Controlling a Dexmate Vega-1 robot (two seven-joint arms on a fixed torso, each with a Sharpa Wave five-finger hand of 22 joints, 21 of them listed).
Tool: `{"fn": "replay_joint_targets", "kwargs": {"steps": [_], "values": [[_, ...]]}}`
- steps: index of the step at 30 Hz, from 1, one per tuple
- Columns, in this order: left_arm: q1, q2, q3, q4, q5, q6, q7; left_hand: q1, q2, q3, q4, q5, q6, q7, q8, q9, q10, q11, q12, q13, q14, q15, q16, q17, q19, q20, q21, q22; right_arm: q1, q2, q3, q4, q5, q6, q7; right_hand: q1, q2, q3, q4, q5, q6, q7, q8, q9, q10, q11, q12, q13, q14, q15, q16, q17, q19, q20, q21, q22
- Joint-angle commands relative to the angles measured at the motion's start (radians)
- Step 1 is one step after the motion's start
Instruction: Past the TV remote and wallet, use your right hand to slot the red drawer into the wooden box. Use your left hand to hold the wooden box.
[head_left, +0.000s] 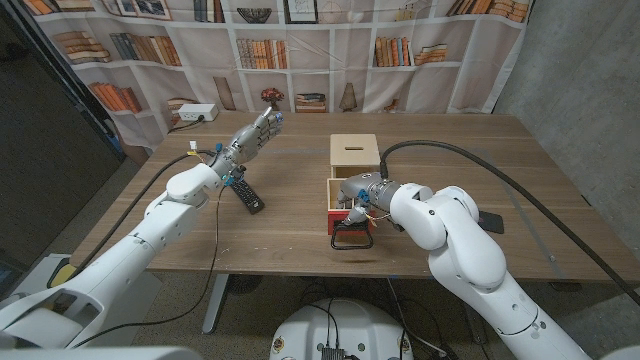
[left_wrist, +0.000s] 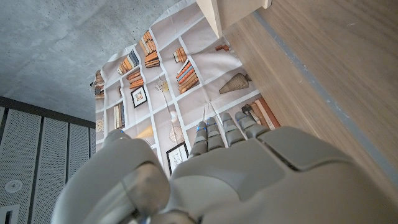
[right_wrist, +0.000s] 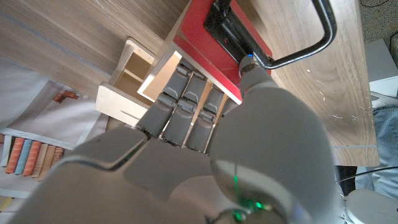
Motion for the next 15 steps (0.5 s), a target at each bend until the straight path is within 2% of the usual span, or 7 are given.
{"fn": "replay_joint_targets", "kwargs": {"steps": [1,15], "values": [[-0.022,-0.004,-0.001,0.022,-0.003,-0.014,-0.027,0.005,0.005,-0.007,0.002,-0.005,0.007,0.001,-0.004,0.004,0.002,0.001,0.0,0.005,0.001,-0.003,-0.002,0.002,-0.004,-0.015,-0.003,0.003,0.068,-0.013,-0.029,0.049,0.049,-0.04,-0.006,0.033,0.044,0.0,-0.001,0.007,0.034,-0.019,0.005,0.006,0.039,-0.032,0.0,0.011,0.008,-0.086,0.003,0.002,0.008,-0.123,0.008,0.004],[-0.022,-0.003,0.0,0.022,-0.001,0.005,-0.015,0.007,0.006,-0.01,0.002,-0.006,0.006,0.003,-0.005,0.004,0.003,0.0,0.0,0.005,0.001,-0.001,-0.002,0.001,-0.004,-0.015,-0.003,0.003,0.113,-0.063,-0.063,0.098,0.019,-0.044,-0.048,0.032,0.045,-0.002,-0.003,0.007,0.035,-0.019,0.003,0.007,0.043,-0.03,-0.002,0.009,0.012,-0.085,0.002,0.0,0.005,-0.122,0.016,0.005]]}}
